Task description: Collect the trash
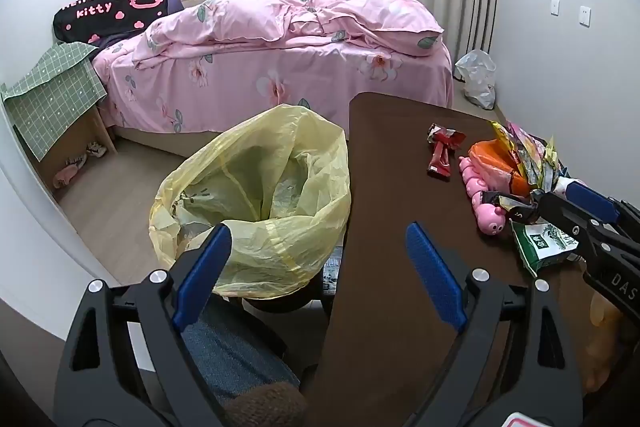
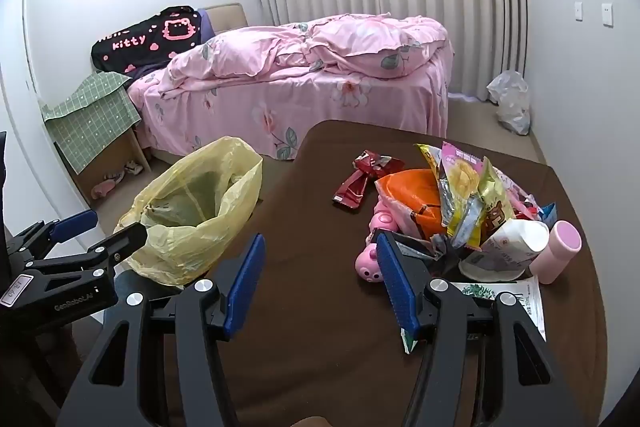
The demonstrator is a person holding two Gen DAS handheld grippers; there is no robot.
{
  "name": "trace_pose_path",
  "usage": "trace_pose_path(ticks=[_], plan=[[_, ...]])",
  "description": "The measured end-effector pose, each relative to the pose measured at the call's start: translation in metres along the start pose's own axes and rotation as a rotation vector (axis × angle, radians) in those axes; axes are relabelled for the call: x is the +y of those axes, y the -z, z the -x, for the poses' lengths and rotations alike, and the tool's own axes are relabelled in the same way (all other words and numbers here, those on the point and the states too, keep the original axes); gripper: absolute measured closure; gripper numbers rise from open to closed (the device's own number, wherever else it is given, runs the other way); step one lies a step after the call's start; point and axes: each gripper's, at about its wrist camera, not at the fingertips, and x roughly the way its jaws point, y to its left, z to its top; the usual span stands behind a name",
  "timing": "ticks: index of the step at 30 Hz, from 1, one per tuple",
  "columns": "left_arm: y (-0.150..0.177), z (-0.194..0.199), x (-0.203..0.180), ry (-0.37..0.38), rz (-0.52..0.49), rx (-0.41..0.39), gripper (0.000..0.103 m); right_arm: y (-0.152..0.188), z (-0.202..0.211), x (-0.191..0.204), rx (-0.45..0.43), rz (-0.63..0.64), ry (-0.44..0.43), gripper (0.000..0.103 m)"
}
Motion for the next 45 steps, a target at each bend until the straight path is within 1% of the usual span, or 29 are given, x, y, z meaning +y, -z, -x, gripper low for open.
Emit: trace_pose_path(ticks=[9, 12, 20, 45], plan=[[-0.003, 0.006, -0.002, -0.003, -0.008, -0.016, 0.018, -0.004, 0.001, 0.003, -0.014, 0.008, 0.000, 0.048], [-0.007, 0.007, -0.005, -0.008, -0.012, -0.015, 0.019, -0.007, -0.006, 0.003, -0.012, 0.016, -0.004, 0.048], [-0.008, 0.012, -0.004, -0.012, -0.010, -0.030, 0.019, -0.002, -0.001, 0.004, -0.012, 0.018, -0.004, 0.048], [-0.007, 0.013, -0.007, -0.009, -0.020, -0.029, 0.019, 0.001, 0.002, 0.001, -0.007, 0.010, -0.003, 0.048]])
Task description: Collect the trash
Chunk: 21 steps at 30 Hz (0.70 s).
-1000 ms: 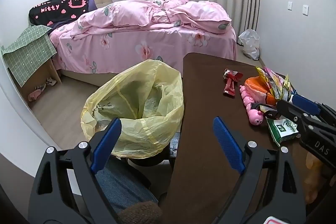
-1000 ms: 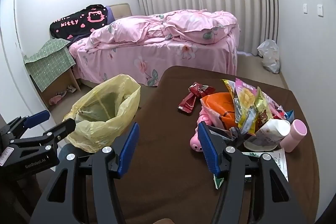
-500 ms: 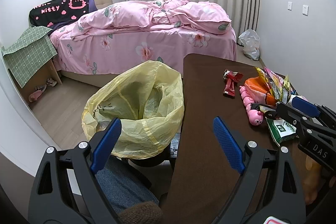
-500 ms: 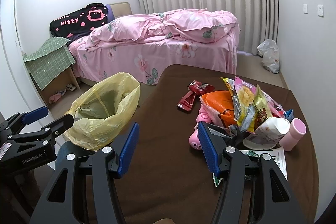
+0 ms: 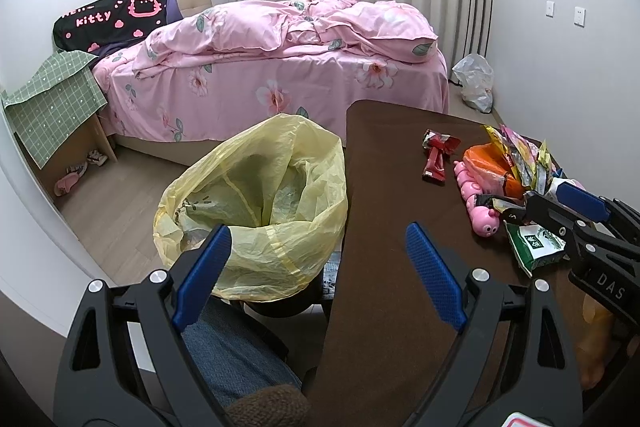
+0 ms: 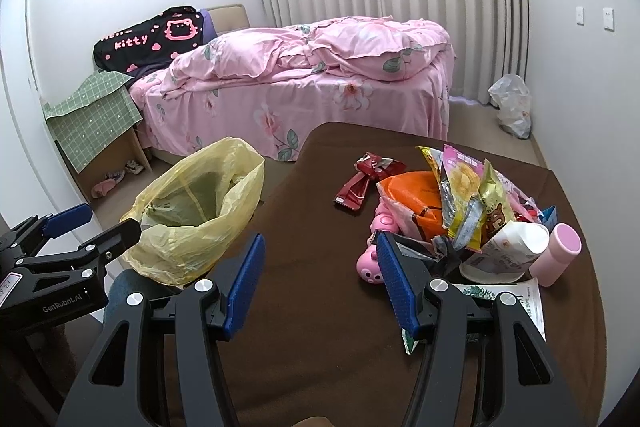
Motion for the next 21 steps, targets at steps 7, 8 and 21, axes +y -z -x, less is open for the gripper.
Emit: trace_pose_path(ticks=[7, 8, 21], plan=[[0.0005, -0.0001, 0.0004, 0.001, 0.001, 0.000, 0.019, -0.0002, -0.0002, 0.0006, -0.001, 0.002, 0.003, 0.048], [0.0007, -0.0001, 0.0004, 0.001, 0.001, 0.000, 0.019, -0.0002, -0.0003, 0.0007, -0.001, 0.001, 0.004, 0.048], [0.0012, -0.0004, 0.0007, 0.001, 0.002, 0.000, 0.019, 0.0001, -0.0005, 0.0007, -0.001, 0.000, 0.003, 0.048]])
